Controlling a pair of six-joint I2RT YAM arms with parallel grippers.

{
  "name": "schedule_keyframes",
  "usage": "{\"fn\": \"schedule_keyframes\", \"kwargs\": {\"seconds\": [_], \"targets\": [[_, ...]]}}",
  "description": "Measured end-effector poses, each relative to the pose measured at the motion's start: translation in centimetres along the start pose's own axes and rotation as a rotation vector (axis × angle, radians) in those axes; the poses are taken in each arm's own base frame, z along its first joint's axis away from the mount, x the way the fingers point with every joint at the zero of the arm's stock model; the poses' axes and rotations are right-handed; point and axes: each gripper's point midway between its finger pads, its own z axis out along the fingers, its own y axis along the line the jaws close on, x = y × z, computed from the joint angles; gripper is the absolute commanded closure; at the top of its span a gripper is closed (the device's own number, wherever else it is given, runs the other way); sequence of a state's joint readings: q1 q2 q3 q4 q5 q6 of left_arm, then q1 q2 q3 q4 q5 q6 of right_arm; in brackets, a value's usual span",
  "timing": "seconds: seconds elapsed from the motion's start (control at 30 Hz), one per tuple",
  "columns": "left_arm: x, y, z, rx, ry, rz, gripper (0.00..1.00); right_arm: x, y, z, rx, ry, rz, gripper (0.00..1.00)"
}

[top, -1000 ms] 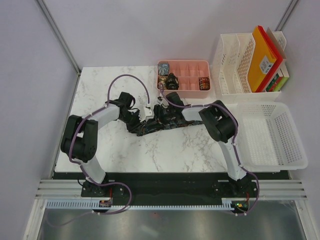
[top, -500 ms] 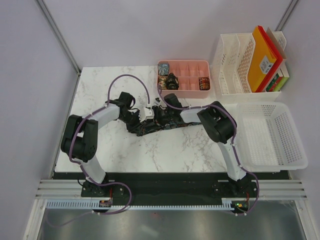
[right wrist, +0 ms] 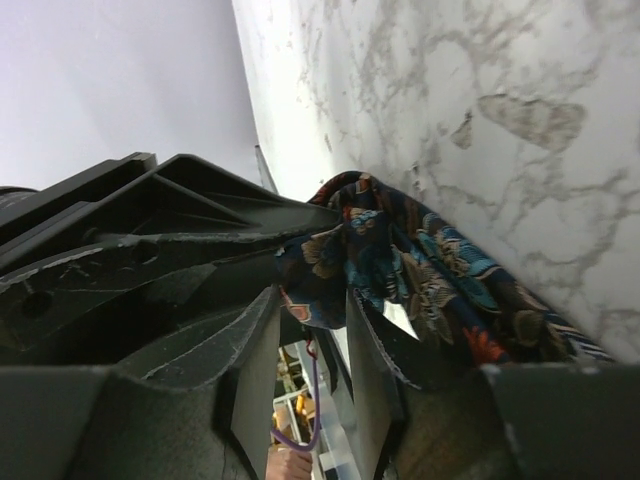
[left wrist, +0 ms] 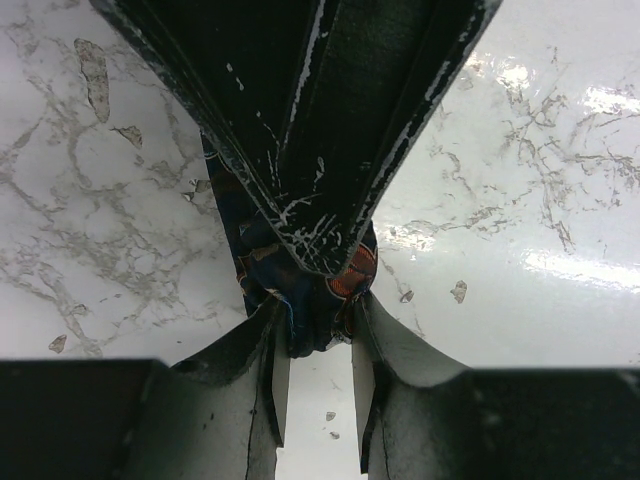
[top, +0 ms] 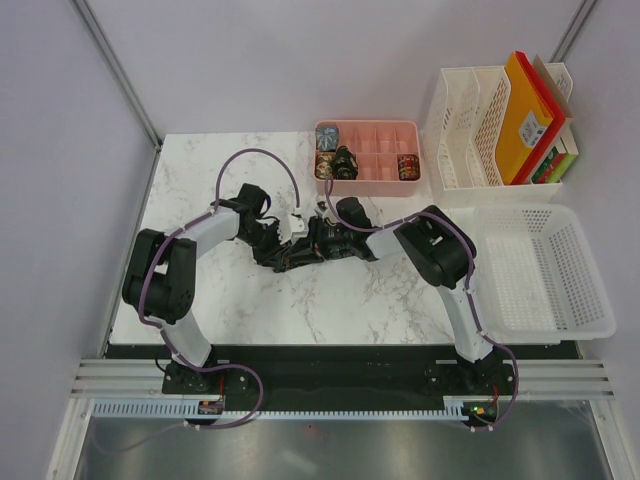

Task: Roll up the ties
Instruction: Roll the tie at the center of the board.

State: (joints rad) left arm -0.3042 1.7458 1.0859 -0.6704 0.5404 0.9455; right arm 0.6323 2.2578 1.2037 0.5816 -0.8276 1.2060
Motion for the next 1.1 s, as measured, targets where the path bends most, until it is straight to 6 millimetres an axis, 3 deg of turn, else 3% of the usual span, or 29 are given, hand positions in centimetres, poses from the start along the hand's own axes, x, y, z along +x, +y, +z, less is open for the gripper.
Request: {"fn": "schedule_keyframes", "kwargs": {"seconds": [0.23, 0.3, 0.4, 0.5, 0.77, 1.1], "targets": [[0.0, 0.0, 0.0, 0.0, 0.0, 0.0, 0.67, 0.8, 0.6, 0.4, -0.018, 0.02, -0.013, 0.58], [0.0, 0.0, 0.0, 0.0, 0.0, 0.0, 0.67, 0.7, 0.6, 0.5, -0.013, 0.022, -0.016, 0.64], [0.0, 0.0, 0.0, 0.001, 0.001, -0.001, 0.62, 0.8, 0.3, 0.5, 0.001, 0.024, -0.021, 0.86], [0.0, 0.0, 0.0, 0.002, 0.002, -0.002, 0.55, 0.8, 0.0, 0.5, 0.011, 0.027, -0.025, 1.0], [0.0, -0.4, -0.2, 0.013, -0.012, -0.009, 0.39, 0.3, -0.8, 0.0, 0.04, 0.033, -0.033, 1.0], [0.5, 0.0, -2.3, -0.032, -0.077, -0.048, 0.34, -0.5, -2.0, -1.1, 0.081, 0.042, -0.035, 1.0]]}}
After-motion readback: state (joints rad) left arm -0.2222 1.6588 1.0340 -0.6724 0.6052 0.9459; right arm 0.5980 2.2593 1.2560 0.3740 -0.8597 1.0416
